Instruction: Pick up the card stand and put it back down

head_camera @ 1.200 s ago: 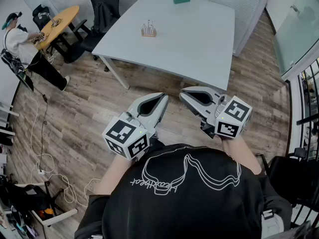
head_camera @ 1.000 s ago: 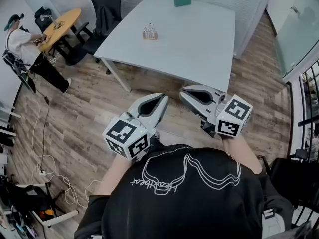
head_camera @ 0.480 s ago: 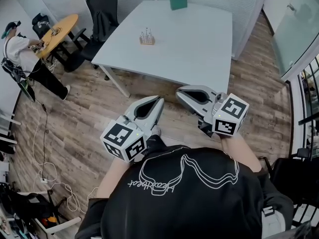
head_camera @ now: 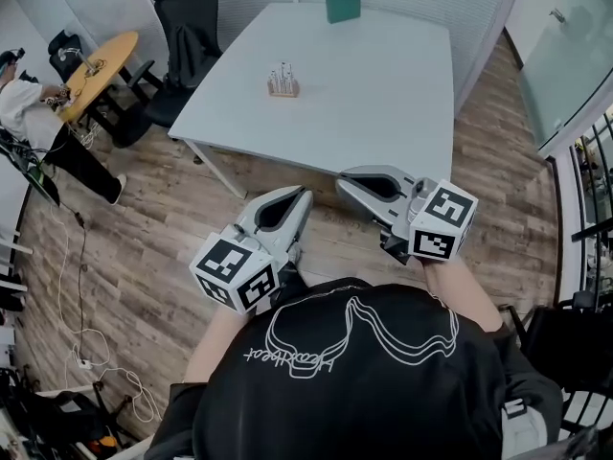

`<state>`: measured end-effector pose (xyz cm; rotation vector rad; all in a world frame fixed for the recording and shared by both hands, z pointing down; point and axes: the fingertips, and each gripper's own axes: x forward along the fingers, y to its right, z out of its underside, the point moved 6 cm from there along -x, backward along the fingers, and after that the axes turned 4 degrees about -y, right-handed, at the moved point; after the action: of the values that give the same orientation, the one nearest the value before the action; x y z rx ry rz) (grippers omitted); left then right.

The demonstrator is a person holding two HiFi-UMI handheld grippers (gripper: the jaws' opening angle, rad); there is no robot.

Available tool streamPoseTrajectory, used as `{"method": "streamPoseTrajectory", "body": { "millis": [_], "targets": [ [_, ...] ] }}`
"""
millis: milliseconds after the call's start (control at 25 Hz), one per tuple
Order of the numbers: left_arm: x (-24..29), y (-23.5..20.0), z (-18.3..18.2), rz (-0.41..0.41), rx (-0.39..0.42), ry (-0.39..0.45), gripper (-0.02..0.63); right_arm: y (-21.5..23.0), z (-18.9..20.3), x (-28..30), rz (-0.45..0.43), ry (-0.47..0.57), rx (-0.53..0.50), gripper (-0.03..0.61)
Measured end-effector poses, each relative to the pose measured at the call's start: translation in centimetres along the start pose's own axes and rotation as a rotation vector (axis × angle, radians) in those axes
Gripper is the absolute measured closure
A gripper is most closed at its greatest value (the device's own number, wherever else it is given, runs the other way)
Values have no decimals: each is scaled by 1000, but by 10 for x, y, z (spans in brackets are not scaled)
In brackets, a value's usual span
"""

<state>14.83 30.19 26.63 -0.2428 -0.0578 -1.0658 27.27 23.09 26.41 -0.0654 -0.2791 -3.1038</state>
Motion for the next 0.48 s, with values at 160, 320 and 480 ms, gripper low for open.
{"method": "streamPoseTrajectory", "body": {
  "millis": [160,320,480],
  "targets": [
    [14,-57,-9,22,-28,-17,598,37,-4,35,46,10,41,569],
    [33,-117,-19,57,-43,-56,598,81,-7,74,91,21,97,569],
    [54,-180,-33,96,-52,-90,598,121,-17,113,142,45,131,569]
  ]
}}
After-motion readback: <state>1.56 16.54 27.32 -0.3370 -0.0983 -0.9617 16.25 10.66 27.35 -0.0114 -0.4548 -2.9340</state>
